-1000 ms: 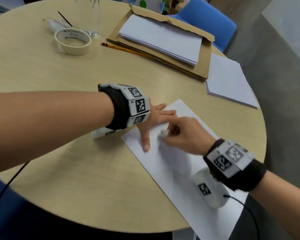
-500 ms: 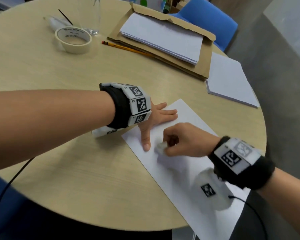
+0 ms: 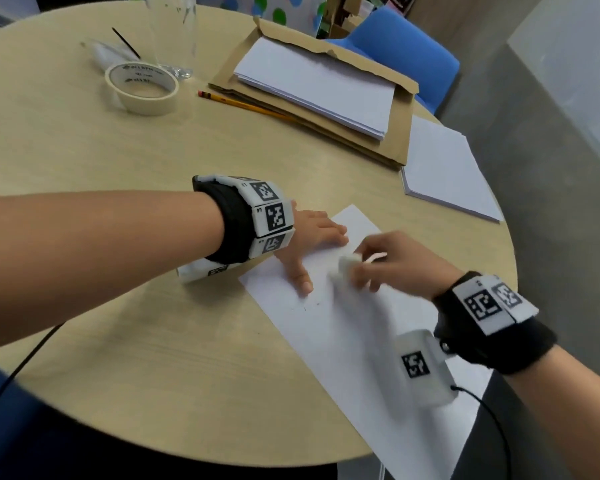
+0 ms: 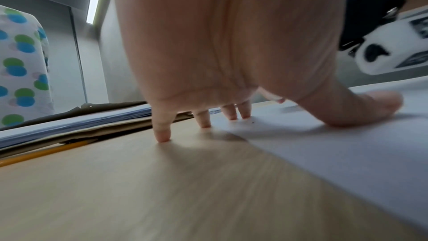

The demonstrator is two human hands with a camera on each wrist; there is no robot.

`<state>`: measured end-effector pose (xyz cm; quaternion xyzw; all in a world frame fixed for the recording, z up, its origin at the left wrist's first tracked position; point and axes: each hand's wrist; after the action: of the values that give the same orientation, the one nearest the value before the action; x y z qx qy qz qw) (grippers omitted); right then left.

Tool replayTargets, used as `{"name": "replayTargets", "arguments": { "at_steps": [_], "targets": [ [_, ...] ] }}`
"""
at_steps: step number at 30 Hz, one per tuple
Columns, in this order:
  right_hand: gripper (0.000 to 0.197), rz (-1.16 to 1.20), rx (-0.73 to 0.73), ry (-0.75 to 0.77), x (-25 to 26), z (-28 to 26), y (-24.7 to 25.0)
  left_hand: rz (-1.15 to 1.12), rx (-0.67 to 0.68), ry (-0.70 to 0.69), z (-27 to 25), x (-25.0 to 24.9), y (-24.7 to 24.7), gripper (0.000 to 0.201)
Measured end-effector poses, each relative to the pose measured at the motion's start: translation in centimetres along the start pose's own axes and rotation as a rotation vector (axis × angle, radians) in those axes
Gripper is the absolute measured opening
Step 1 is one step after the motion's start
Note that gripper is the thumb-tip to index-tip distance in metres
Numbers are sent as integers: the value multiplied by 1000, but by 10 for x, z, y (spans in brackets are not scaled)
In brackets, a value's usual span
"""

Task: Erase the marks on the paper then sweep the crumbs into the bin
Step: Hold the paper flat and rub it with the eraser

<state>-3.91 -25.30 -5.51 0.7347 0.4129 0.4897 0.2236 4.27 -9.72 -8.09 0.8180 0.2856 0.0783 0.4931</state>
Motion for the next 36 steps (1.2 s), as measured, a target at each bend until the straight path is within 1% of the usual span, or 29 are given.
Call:
{"name": "replayTargets", "arguments": {
  "at_steps": [1,2,4,6,8,9,10,11,13,14,15,16,18,19,21,23,24,25,28,29,30,31,32,34,35,36],
  "targets": [
    [11,45,-94,-34,-4,5,5,-6,-31,-3,0,-1,1,108],
    [13,72,-158,-63,-7,11,9,-5,-44,-4,0,-2,3,108],
    [13,88,-220,-97,-10,21,12,27,-27,3,1,-3,5,112],
    [12,50,-261,-112,-9,28,8,105,10,18,2,-5,7,117],
    [14,-33,-310,-82,-5,25,-1,171,38,32,4,-8,8,120],
    [14,-74,-300,-46,-3,20,-7,185,46,35,6,-8,8,121],
    [14,-101,-253,-8,0,13,-13,190,53,34,7,-8,9,122],
    [13,-103,-171,18,2,5,-20,186,63,28,8,-8,9,123],
    [15,-65,4,9,4,-4,-24,169,79,17,8,-7,9,124],
    [19,-34,27,-21,3,-2,-20,157,85,14,8,-7,9,124],
    [23,3,-16,-59,1,3,-15,144,90,11,7,-7,9,124],
    [23,51,-106,-100,-1,10,-8,128,91,8,7,-7,9,124],
    [19,158,-283,-155,-3,21,-1,94,87,2,6,-6,8,124],
    [16,185,-326,-161,-2,21,-3,81,86,1,7,-5,8,124],
    [15,185,-307,-132,1,14,-19,64,89,0,8,-3,7,124],
    [16,173,-212,-114,7,4,-34,61,95,-2,8,-1,7,125],
    [16,172,-179,-125,7,4,-35,61,97,-3,8,-1,6,125],
    [16,180,-179,-149,6,7,-30,60,96,-5,8,-2,7,125],
    [14,226,-323,-211,1,23,-8,45,84,-9,9,-2,7,124],
    [14,221,-356,-205,1,25,-7,38,83,-7,9,-2,7,124],
    [16,205,-358,-189,2,22,-11,37,84,-5,9,-2,7,124],
    [18,182,-327,-156,4,18,-19,42,89,-2,9,-1,7,124],
    [18,152,-259,-119,6,11,-28,49,94,-2,10,-1,6,125],
    [17,103,-106,-99,10,2,-35,59,101,-3,11,-1,6,126],
    [16,91,-91,-109,8,5,-29,62,103,-4,11,-1,6,126],
    [14,84,-132,-122,5,9,-21,62,104,-5,11,-1,6,126]
  ]
}}
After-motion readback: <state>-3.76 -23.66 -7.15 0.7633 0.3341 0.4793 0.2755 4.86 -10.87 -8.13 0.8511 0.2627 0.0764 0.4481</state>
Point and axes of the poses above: each hand's wrist, its own z-axis towards the middle knuckle, its own y-axis out of the back of the hand, x = y × z, and after that the axes turned 1 degree about y, right-handed
